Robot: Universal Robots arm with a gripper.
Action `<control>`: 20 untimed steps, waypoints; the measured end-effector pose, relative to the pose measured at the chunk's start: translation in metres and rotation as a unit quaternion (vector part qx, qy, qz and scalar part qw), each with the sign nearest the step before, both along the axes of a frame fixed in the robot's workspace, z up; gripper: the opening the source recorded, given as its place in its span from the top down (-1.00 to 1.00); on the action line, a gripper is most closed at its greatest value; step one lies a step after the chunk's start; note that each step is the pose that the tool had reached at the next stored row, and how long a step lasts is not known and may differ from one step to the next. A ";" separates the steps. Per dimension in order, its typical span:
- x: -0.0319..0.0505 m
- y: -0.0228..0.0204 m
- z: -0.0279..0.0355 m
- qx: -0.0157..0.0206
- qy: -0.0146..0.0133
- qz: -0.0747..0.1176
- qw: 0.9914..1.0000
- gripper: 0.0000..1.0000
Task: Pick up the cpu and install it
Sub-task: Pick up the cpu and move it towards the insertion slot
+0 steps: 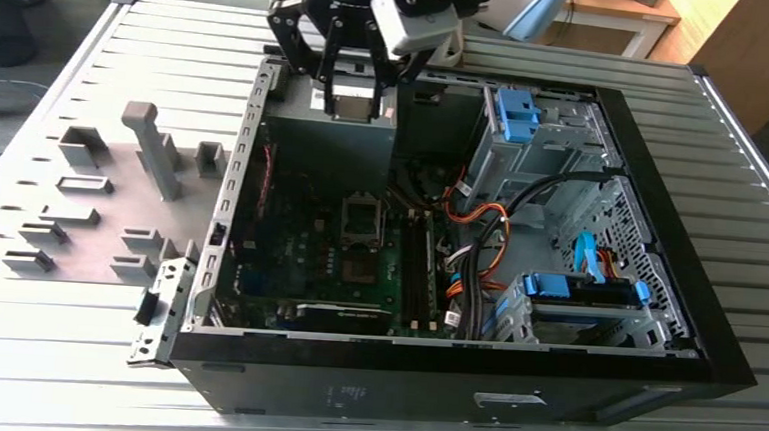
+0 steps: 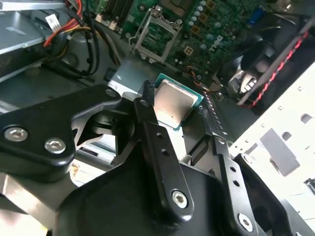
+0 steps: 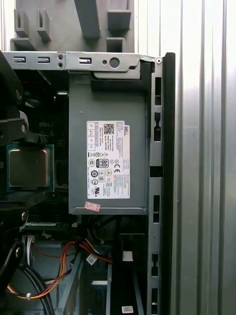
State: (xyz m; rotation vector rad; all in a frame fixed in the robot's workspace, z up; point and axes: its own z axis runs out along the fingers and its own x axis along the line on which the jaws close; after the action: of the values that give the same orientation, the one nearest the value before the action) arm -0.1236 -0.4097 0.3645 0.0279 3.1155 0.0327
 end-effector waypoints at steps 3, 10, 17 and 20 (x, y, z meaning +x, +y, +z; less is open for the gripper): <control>0.0067 0.0000 -0.0002 0.000 0.000 0.000 1.000 0.06; 0.0220 0.0000 -0.0008 0.000 0.000 0.000 1.000 0.06; 0.0372 0.0000 -0.0014 0.000 0.001 0.000 1.000 0.06; 0.0434 0.0000 -0.0016 0.000 0.001 0.000 1.000 0.06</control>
State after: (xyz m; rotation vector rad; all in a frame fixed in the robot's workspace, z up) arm -0.0801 -0.4097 0.3629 0.0278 3.1167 0.0328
